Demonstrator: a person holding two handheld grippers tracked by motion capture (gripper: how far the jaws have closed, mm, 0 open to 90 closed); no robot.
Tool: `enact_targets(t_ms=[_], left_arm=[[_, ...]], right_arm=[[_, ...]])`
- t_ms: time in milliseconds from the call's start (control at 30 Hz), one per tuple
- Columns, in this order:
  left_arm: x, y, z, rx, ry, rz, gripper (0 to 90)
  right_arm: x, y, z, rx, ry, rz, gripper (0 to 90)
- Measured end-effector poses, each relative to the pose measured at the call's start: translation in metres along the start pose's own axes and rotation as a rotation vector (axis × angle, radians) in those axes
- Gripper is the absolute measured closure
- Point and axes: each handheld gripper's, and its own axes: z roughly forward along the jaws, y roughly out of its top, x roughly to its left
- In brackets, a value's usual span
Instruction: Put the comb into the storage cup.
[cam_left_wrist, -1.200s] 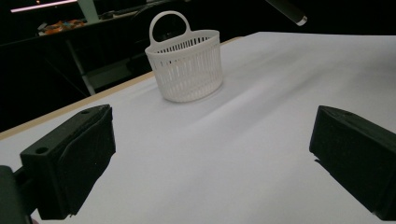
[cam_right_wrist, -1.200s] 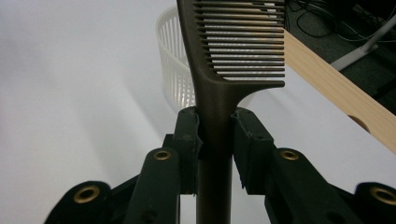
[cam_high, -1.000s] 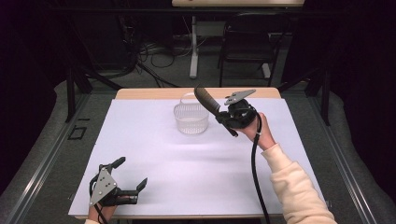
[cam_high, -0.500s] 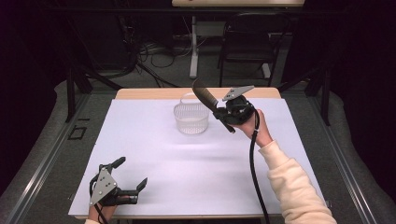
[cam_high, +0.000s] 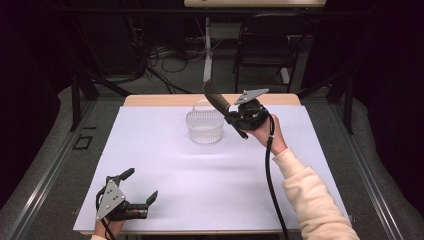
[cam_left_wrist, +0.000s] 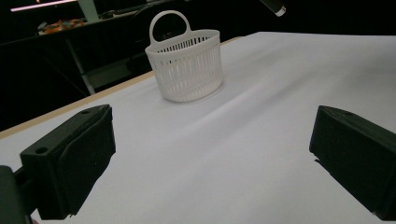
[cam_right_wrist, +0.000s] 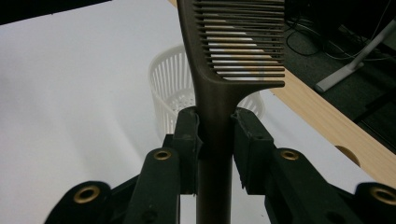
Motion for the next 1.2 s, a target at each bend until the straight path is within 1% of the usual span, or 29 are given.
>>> enact_targets(t_ms=[233,667,1200], left_arm=[[0.000,0.000,0.000,-0.004,0.000,-0.002,0.4],[0.000,0.000,0.000,-0.004,0.000,-0.005,0.4],[0.000,0.000,0.000,-0.008,0.002,-0.005,0.3]], right_arm=[[0.000,0.003,0.003,-0.016,-0.011,0.005,72.3],[-0.001,0.011,0.010,-0.015,-0.013,0.004,72.3],[0.000,0.019,0.016,-0.029,-0.036,-0.003,72.3]])
